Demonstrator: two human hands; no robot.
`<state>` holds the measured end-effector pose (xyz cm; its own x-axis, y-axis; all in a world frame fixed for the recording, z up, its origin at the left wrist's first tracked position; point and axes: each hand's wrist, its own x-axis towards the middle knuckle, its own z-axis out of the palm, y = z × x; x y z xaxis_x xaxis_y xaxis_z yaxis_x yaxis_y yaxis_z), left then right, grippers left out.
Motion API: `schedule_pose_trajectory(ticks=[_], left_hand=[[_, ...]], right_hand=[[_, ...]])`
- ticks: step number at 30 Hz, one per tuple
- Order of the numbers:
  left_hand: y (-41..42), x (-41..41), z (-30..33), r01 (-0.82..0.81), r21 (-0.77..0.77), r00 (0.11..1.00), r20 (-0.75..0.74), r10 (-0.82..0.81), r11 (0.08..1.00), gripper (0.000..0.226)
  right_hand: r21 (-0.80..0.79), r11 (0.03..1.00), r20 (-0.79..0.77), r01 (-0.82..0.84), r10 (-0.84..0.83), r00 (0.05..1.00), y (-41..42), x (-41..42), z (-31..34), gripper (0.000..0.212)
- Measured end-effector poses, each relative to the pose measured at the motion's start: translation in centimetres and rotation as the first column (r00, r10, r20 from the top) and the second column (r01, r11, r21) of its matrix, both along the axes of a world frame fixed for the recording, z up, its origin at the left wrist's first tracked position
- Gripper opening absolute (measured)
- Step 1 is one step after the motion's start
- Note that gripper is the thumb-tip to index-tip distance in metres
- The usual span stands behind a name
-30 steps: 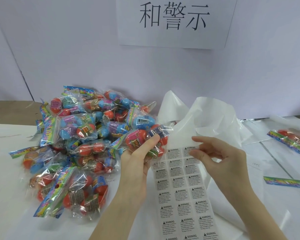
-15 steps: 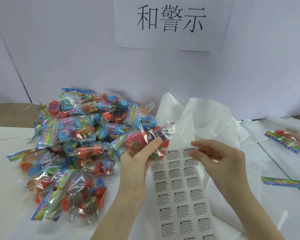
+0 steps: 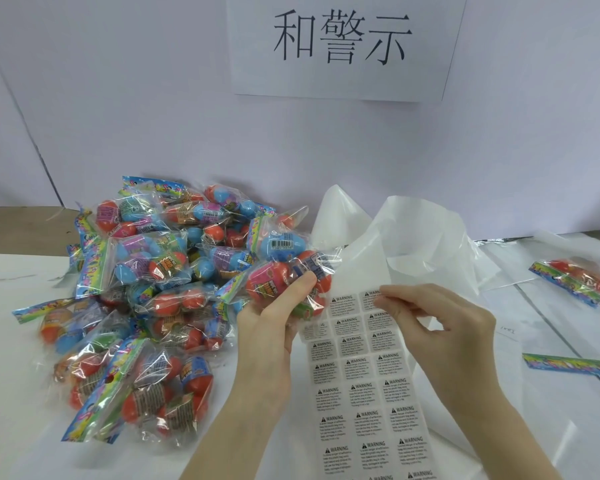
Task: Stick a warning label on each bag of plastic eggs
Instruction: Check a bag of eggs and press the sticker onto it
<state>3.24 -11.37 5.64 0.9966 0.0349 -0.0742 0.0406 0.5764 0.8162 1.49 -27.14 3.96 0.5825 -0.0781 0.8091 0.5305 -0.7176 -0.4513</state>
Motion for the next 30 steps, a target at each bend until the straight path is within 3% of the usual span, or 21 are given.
schedule_pose_trajectory(ticks=[4,9,15,20,25,30], left_hand=[[0.06,0.07,-0.06,0.004,0.009,1.0,-0.009,-0.004,1.0,0.019],[0.02,0.09,-0.15,-0.002,-0.009,1.0,0.004,0.002,1.0,0.026],[0.03,0.1,-0.19,0.005,-0.014,1.0,-0.007,-0.005,1.0,0.021],[-0.06,0.16,-0.22,-0.017,-0.019,1.0,-0.027,0.016,1.0,0.035],[-0.02,0.23,-0.26,-0.033,-0.035,0.999,-0.038,0.031,0.999,0.031],[-0.16,0.24,-0.3,-0.046,-0.056,0.997,-0.064,0.042,0.997,0.039]], right_hand=[[0.081,0.996,-0.091,-0.039,0.046,0.995,0.03,-0.01,0.13,0.037],[0.315,0.948,-0.226,-0.038,0.114,0.967,-0.11,0.07,0.35,0.048],[0.133,0.991,-0.14,0.02,-0.002,0.99,0.21,0.08,0.03,0.031],[0.028,0.996,0.004,0.082,-0.082,0.997,0.33,-0.01,-0.25,0.018],[0.194,0.98,-0.117,0.042,-0.019,0.993,0.58,-0.11,-0.04,0.033],[0.059,0.995,-0.095,0.075,-0.069,0.993,0.52,-0.05,-0.13,0.023]])
